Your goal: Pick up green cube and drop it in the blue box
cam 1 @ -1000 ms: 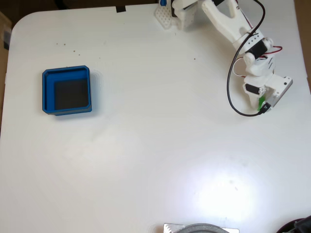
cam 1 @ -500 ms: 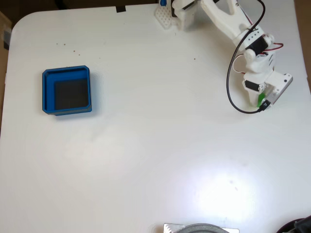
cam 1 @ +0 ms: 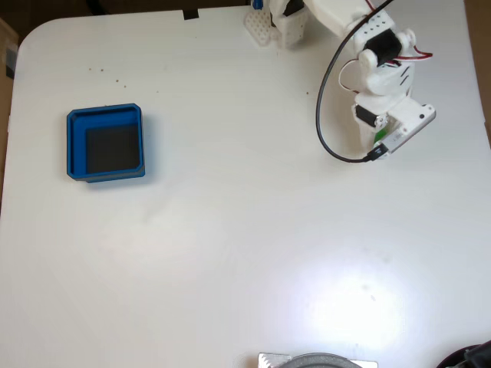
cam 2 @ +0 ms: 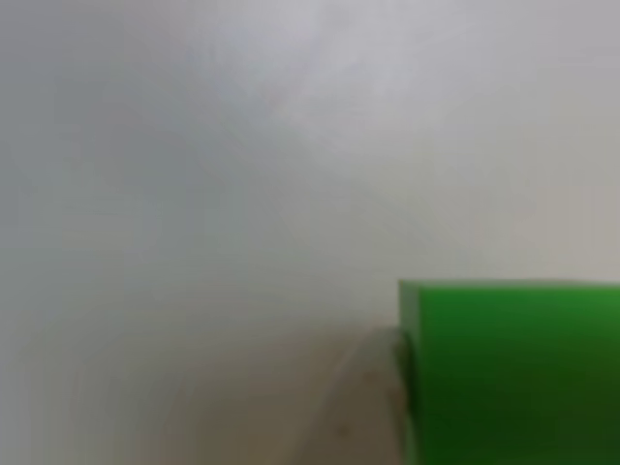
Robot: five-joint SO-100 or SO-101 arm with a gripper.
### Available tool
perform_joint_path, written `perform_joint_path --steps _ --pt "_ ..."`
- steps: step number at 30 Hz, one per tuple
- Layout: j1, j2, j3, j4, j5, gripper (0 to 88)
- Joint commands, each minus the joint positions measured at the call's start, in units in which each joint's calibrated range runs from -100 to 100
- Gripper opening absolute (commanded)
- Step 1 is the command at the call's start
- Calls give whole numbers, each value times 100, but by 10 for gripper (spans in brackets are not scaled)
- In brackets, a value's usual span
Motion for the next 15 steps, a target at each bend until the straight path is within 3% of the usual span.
perform_joint_path --steps 1,8,15 --pt "312 -768 -348 171 -190 16" --pt "823 -1245 -366 171 -1016 16" --pt "1411 -1270 -402 114 -1074 16"
